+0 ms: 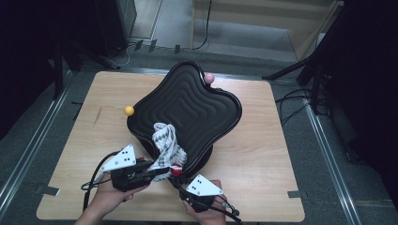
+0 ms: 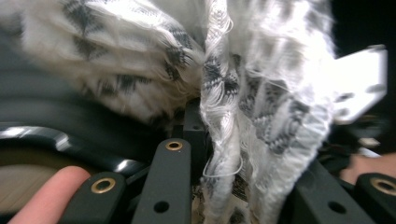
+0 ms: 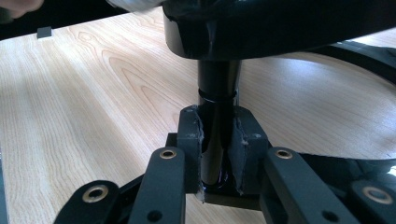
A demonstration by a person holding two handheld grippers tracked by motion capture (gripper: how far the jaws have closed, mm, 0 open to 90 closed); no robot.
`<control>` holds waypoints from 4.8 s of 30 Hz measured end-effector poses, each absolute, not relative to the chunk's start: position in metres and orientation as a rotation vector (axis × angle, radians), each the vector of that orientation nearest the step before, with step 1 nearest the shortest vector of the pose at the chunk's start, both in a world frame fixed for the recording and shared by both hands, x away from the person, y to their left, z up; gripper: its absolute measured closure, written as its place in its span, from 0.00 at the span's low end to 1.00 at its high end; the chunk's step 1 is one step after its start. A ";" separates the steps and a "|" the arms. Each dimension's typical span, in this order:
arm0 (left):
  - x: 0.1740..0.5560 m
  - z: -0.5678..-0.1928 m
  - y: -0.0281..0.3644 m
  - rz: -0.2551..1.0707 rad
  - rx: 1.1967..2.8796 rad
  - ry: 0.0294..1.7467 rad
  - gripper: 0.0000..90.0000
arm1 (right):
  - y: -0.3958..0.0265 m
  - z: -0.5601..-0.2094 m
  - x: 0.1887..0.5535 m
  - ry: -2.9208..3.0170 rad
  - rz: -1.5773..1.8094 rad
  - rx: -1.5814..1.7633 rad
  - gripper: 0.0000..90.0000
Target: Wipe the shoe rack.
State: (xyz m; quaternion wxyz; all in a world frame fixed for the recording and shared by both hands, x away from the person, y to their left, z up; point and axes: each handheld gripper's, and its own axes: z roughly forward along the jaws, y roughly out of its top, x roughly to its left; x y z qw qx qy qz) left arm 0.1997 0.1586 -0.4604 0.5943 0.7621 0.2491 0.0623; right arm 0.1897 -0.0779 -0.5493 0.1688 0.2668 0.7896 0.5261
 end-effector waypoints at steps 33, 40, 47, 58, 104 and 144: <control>0.158 -0.529 0.162 0.231 1.610 0.784 0.86 | -0.078 -0.548 0.190 2.249 1.493 0.774 0.85; 0.169 -0.527 0.174 0.214 1.530 0.856 0.87 | -0.079 -0.548 0.191 2.247 1.490 0.779 0.85; 0.186 -0.525 0.186 0.259 1.478 0.920 0.86 | -0.081 -0.548 0.192 2.242 1.485 0.787 0.85; 0.183 -0.522 0.178 0.268 1.517 0.933 0.86 | -0.082 -0.549 0.193 2.239 1.489 0.786 0.85; 0.305 -0.478 0.265 0.480 1.305 1.214 0.82 | -0.081 -0.548 0.194 2.250 1.493 0.775 0.85; 0.268 -0.504 0.242 0.446 1.344 1.085 0.88 | -0.081 -0.548 0.194 2.252 1.493 0.771 0.85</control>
